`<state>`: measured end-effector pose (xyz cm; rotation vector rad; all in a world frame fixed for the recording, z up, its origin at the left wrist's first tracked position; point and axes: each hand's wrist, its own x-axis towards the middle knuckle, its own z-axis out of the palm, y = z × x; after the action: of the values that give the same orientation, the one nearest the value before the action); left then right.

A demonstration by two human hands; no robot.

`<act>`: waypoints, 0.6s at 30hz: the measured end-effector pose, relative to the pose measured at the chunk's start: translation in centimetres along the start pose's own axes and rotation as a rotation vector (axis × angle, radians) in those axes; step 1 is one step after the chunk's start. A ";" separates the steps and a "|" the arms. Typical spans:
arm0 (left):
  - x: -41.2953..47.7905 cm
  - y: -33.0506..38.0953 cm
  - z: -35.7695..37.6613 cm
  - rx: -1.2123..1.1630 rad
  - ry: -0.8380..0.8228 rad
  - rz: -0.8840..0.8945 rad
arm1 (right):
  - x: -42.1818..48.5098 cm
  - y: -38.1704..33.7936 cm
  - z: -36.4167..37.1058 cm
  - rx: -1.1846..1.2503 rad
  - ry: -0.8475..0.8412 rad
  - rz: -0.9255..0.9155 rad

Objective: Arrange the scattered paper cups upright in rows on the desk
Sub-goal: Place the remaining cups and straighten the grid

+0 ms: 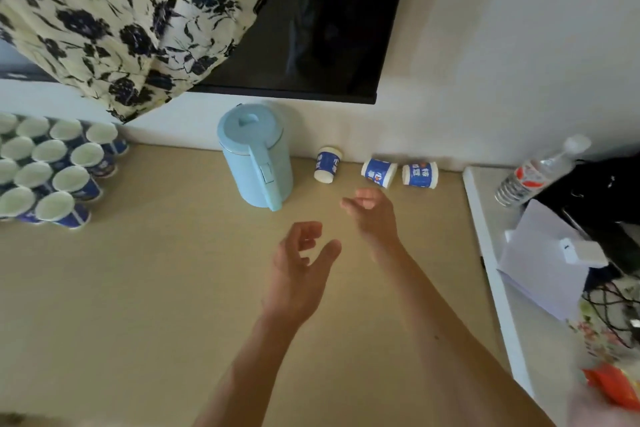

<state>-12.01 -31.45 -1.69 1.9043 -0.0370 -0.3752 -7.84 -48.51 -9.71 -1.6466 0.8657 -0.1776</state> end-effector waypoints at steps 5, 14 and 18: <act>2.7 -3.1 -0.3 0.015 0.058 -0.065 | 9.1 0.6 5.9 -0.053 0.010 0.097; 5.7 -6.7 -1.5 0.020 0.097 -0.142 | 18.5 2.8 12.0 -0.274 0.088 0.151; 6.1 -7.3 -2.5 0.009 0.104 -0.154 | 20.3 2.8 13.2 -0.259 0.098 0.157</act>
<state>-6.71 -27.82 -9.11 1.9386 0.1781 -0.3795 12.64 -50.80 -22.76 -1.8112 1.1259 -0.0373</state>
